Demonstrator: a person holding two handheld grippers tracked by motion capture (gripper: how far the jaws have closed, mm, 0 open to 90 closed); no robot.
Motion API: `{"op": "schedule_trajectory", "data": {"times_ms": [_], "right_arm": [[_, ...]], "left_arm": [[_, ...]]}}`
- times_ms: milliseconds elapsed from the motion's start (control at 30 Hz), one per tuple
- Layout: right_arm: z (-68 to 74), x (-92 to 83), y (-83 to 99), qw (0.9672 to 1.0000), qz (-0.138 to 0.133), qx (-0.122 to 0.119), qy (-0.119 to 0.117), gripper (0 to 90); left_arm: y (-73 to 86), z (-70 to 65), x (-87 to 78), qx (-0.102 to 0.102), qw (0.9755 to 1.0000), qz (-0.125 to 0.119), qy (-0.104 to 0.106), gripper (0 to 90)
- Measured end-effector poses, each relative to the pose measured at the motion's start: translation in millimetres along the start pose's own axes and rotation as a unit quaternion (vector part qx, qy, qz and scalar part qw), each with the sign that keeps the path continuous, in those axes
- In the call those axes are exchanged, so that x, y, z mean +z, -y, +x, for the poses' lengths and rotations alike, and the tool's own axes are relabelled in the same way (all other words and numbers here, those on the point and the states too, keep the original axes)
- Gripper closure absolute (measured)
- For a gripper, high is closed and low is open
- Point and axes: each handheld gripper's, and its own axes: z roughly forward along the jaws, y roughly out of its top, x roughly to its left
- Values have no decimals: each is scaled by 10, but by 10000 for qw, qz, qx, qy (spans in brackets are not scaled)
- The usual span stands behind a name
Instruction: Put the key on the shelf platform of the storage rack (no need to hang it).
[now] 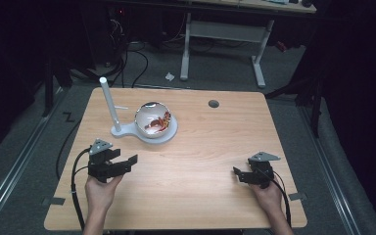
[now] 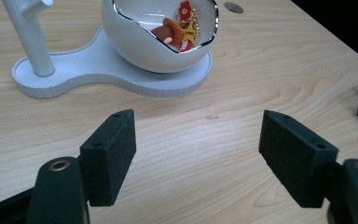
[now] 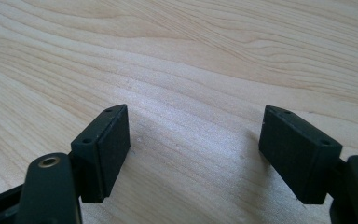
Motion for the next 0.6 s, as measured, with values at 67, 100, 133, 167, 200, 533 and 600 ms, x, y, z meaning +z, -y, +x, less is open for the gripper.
{"op": "schedule_trajectory", "data": {"times_ms": [67,100,133,167,200,533,600], "right_arm": [[0,0,0,10000,-1,-1,-1,246],[0,0,0,10000,-1,-2,-1,246],[0,0,0,10000,-1,0,-1,246],[0,0,0,10000,0,-2,-1,246],[0,0,0,10000,0,-3,-1,246],[4,-2,1,10000,-1,9,-10,246],[4,-2,2,10000,-1,9,-6,246]], "left_arm": [[9,-22,35,44,10000,27,-26,281],[16,-31,52,61,10000,34,-29,281],[24,-39,72,59,10000,39,-14,281],[30,-47,89,63,10000,62,8,281],[37,-58,108,74,9999,80,9,281],[110,-147,264,97,9998,156,109,284],[123,-167,298,107,9997,210,113,285]]}}
